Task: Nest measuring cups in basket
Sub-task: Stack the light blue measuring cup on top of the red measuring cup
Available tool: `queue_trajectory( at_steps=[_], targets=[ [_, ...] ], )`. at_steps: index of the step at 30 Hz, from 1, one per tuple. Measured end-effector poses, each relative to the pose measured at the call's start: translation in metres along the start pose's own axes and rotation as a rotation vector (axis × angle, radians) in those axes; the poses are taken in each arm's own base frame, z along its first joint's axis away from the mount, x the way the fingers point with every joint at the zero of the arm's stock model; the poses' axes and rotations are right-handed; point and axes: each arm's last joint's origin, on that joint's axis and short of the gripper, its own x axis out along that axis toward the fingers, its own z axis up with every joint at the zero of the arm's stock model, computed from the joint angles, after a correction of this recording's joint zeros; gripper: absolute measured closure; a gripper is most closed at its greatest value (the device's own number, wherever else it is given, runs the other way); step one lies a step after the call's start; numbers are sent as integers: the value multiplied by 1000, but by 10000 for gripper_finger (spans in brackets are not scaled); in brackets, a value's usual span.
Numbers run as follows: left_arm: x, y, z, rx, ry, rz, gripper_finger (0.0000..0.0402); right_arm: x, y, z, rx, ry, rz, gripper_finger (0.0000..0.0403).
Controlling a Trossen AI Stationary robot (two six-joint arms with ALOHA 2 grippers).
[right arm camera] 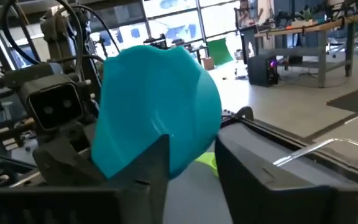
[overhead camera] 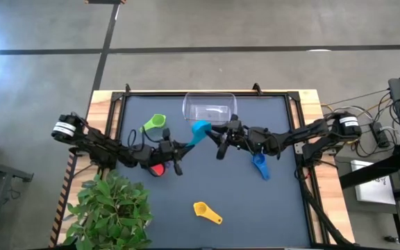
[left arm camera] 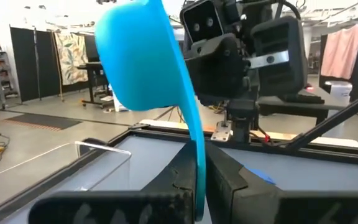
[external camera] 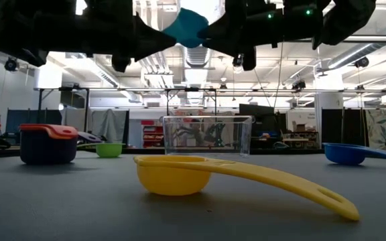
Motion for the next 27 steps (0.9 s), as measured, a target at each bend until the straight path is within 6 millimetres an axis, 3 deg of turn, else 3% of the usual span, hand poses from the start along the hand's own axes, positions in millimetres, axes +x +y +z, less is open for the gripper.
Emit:
queue_trajectory(
  at_steps=[4, 10, 17, 21, 27],
  targets=[
    [0, 0, 0, 9, 4, -9, 401, 0, 0, 2, -2, -3, 4, 372],
    [-1, 1, 0, -16, 17, 2, 391, -1, 1, 2, -28, 2, 18, 391],
    [-29, 18, 14, -56, 126, 82, 285, -3, 0, 3, -71, 65, 28, 394],
    [-48, 31, 26, -107, 224, 153, 221, 6, 5, 9, -101, 157, 54, 394],
    [-66, 40, 38, -143, 263, 160, 176, 24, 16, 17, -164, 233, 88, 395]
  ],
)
